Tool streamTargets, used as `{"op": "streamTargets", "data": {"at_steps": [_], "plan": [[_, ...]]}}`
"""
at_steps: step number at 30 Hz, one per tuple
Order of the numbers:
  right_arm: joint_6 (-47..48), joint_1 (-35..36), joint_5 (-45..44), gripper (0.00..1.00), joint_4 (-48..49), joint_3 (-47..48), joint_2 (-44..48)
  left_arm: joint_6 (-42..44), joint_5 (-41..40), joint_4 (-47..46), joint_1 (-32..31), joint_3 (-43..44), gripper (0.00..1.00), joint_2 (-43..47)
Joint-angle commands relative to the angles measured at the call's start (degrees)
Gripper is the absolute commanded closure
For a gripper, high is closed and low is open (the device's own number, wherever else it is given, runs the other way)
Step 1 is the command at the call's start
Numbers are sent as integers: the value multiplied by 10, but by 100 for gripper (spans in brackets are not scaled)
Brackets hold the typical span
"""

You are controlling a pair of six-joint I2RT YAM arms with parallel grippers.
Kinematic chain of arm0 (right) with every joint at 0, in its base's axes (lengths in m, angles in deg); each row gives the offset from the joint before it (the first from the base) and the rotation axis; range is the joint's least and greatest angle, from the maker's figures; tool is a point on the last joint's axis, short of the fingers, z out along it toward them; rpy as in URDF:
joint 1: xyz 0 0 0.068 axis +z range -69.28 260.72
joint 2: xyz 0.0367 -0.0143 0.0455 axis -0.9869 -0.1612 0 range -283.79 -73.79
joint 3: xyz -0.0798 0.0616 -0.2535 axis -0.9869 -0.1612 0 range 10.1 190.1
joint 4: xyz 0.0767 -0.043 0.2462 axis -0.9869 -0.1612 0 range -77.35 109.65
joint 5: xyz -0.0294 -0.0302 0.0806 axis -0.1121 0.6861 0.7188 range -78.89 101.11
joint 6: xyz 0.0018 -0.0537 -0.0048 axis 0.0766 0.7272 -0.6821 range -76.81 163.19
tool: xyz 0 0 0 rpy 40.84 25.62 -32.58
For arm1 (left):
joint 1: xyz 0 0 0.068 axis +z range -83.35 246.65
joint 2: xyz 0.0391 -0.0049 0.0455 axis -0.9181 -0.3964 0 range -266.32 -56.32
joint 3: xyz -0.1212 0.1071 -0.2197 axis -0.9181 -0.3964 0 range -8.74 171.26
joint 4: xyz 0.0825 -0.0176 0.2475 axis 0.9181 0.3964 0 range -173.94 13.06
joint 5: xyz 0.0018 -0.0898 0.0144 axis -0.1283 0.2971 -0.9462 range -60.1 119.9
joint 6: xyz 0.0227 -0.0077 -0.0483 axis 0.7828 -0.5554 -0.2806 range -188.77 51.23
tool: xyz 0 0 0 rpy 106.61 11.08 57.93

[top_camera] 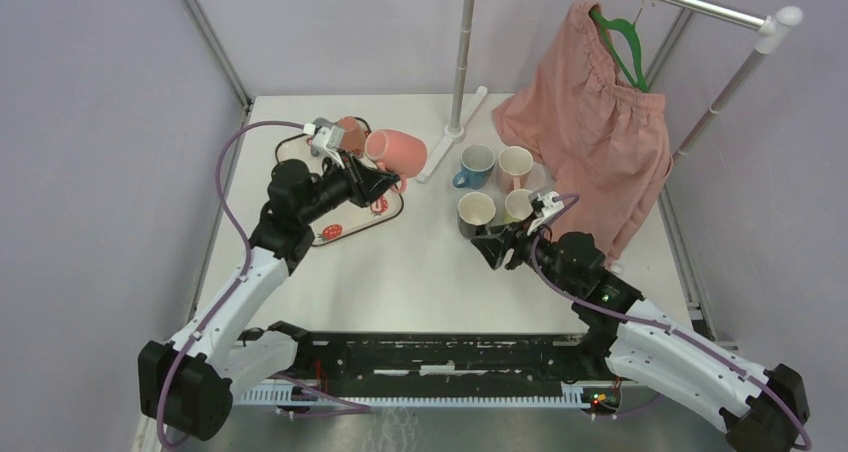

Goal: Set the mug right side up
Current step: Turn over the cup on the tray.

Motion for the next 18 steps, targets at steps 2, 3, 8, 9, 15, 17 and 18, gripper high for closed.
{"op": "streamTargets", "data": {"at_steps": [2,3,8,9,15,17,18], "plan": [[-47,-1,14,36,138,3,-15,-140,41,-231,-22,-4,98,25],[-54,-1,23,35,154,3,-23,-140,40,-231,-26,-5,98,25],[-112,0,75,35,278,-24,-45,-154,59,-267,-32,-13,98,22],[-120,0,77,35,294,-27,-49,-161,63,-280,-33,-14,98,21],[-171,0,89,29,379,-24,-82,-209,81,-368,-40,-29,98,13],[-182,-1,95,29,389,-15,-98,-209,84,-368,-43,-27,98,7],[-188,-1,99,29,396,-13,-106,-207,84,-366,-44,-28,98,3]]}}
